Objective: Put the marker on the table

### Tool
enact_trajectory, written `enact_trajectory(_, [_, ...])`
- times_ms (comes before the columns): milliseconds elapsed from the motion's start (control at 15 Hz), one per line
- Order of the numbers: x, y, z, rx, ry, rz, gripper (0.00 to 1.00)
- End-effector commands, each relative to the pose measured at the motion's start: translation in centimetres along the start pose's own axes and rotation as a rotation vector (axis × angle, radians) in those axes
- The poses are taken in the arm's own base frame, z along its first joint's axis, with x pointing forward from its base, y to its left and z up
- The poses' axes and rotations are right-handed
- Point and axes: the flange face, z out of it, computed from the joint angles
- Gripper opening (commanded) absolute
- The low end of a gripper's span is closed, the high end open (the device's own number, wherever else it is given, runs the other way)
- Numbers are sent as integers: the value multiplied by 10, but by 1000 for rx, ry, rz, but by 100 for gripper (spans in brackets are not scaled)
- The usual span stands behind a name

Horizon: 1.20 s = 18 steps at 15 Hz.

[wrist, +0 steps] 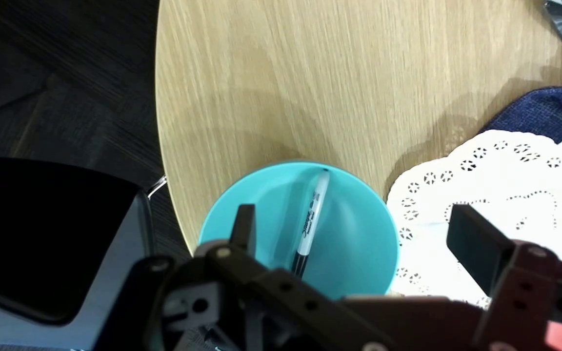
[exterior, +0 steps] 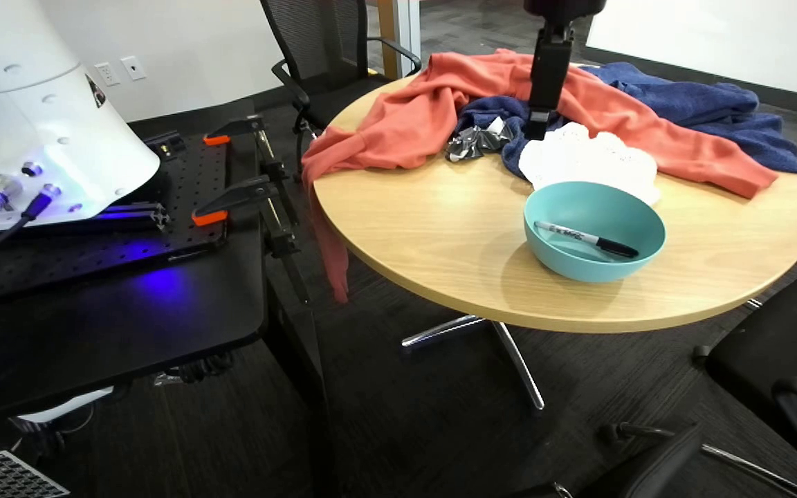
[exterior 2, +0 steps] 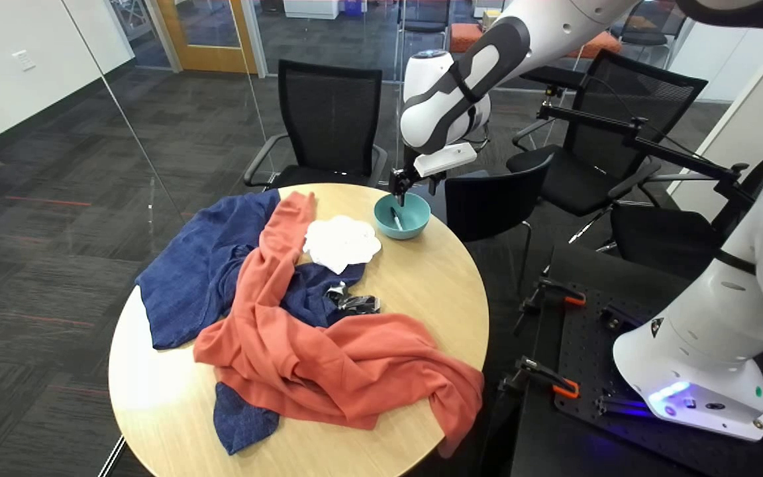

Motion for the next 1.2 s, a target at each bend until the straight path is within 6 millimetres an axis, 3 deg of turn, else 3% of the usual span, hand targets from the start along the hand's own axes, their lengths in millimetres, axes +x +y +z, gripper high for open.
enact_trajectory(0, [11, 0, 2, 20, 60, 29, 100])
enact_trajectory(400, [38, 8, 37, 38, 139, 120, 100])
enact_trajectory(1133, [72, 21, 108, -15, 121, 210, 100])
